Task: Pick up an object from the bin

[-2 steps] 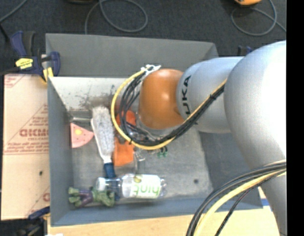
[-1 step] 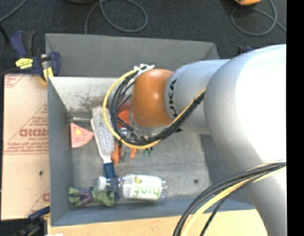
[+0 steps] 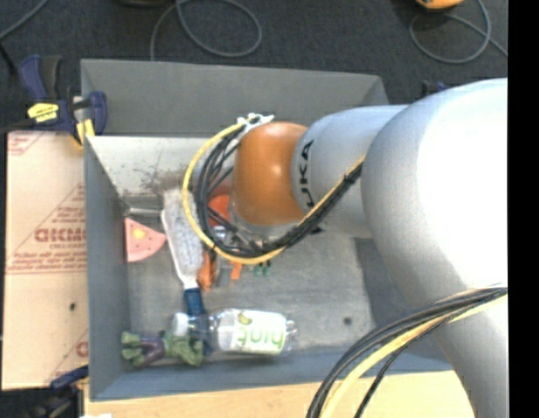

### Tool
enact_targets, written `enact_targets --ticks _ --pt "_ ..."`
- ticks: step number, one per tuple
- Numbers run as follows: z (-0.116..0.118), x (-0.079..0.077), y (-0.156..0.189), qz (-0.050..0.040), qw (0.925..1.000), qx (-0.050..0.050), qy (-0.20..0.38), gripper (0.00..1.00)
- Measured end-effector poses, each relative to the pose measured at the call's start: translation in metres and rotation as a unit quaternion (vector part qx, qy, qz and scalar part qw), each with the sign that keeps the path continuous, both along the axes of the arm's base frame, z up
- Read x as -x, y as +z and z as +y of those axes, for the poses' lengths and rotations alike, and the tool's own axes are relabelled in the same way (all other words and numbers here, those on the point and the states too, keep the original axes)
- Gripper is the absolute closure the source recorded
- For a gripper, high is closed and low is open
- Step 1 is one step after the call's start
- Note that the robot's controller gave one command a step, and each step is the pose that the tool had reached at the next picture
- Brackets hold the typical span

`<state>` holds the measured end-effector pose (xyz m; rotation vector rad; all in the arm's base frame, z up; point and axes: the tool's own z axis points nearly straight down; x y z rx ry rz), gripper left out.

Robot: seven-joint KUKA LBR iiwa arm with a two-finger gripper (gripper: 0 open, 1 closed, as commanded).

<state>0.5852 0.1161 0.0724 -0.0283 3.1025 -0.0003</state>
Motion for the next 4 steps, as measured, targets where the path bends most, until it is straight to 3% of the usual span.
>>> enact_targets --ticks 1,2,3,4 --pt "0.010 0.006 0.000 -0.0023 0.9985 0.004 0.055 1.00" --pt "0.023 0.014 0.017 -0.0004 0.9843 0.007 0.177 1.00" --pt "0.018 0.008 0.035 -0.0024 0.9917 0.005 0.128 1.00" --pt "0.018 0.009 0.043 -0.0026 0.9998 0.001 0.018 1.00"
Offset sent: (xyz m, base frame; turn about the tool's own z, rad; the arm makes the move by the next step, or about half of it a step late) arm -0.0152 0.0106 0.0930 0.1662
